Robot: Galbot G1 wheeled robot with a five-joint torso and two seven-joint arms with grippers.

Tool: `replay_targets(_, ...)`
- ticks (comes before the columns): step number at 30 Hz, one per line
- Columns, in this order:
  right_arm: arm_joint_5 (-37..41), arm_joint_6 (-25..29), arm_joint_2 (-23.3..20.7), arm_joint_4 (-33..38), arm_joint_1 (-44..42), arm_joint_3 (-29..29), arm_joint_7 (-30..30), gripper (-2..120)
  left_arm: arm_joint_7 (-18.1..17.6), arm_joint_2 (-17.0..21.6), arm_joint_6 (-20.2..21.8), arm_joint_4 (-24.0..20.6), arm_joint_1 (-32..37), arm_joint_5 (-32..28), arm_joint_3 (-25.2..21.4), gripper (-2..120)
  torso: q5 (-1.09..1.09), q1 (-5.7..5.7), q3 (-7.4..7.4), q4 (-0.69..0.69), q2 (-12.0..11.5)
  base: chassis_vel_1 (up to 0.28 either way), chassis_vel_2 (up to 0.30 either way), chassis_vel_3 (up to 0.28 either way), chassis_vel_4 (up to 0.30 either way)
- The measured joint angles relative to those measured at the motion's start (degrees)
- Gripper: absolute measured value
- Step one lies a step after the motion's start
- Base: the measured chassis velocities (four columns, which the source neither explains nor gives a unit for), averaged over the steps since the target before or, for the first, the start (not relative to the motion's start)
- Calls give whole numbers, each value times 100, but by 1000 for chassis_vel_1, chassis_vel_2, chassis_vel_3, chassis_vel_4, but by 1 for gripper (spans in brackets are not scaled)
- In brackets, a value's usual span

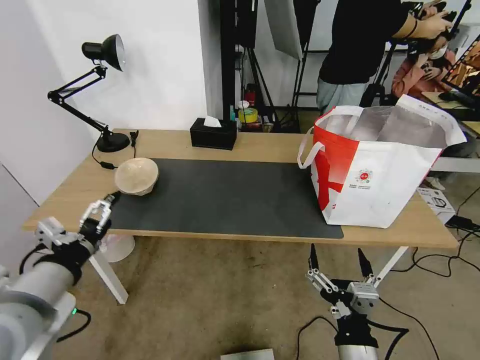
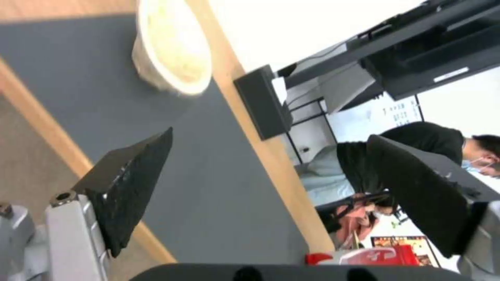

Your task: Pick up the trash from the table and place it into the takeout bag.

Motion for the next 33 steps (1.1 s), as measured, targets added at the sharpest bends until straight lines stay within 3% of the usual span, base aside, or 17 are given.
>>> replay_targets(9,0,0,0,0,0,0,0,100,-127,522,14,0,-40,-235,-424,100,0,0,0,0,0,0,0,0,0)
replay_targets(23,0,0,0,0,0,0,0,100,-487,1050,327,6,-466,-539,-376,100,0,0,0,-1,0,0,0,0,0)
replay_targets(33,0,0,0,0,0,0,0,100,-570,1233,338,321,-680,-675,-371,100,0,0,0,0,0,0,0,0,0)
